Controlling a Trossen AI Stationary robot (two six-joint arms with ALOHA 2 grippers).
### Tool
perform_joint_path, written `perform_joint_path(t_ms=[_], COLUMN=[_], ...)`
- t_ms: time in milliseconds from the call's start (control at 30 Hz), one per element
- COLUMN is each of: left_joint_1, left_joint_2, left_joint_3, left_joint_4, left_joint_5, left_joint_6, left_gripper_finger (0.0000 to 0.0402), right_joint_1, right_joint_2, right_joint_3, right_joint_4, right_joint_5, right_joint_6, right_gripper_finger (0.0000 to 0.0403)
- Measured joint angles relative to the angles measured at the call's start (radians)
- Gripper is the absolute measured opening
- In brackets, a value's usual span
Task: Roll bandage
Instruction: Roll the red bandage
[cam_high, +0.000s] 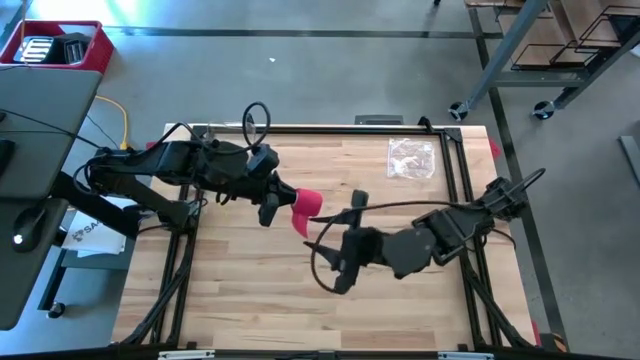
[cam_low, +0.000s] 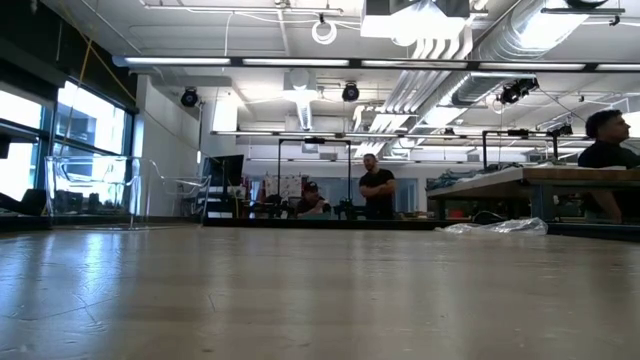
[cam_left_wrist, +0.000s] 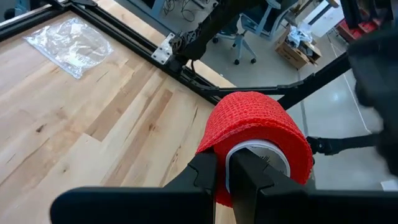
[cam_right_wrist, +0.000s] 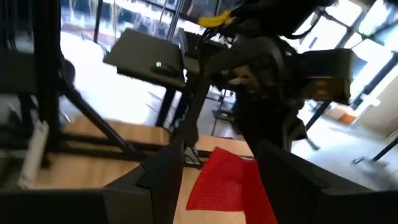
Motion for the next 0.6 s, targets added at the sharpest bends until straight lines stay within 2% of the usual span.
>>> perform_joint_path(t_ms=[167,400,500,600], left_joint_1=[0.000,0.006,0.006,0.006], left_joint_2=[0.000,0.000,0.000,0.000], left_joint_3=[0.000,0.000,0.000,0.000], left_joint_4=[0.000,0.003,0.003,0.003], left_joint_5=[-0.001,-0.001,-0.001,-0.001], left_joint_6=[-0.046,-0.080,-0.080,-0.081], left_gripper_finger=[0.0015,0.0015,0.0015,0.0015], right_joint_1=[-0.007,-0.024,-0.023,-0.021], right_joint_2=[0.035,0.099,0.114,0.127], right_joint_3=[0.000,0.000,0.000,0.000], right_joint_4=[-0.006,-0.008,-0.004,-0.007], right_joint_5=[0.051,0.171,0.204,0.279], right_joint_6=[-0.073,0.006,0.004,0.028], right_gripper_finger=[0.0197,0.0193,0.0172,0.0128])
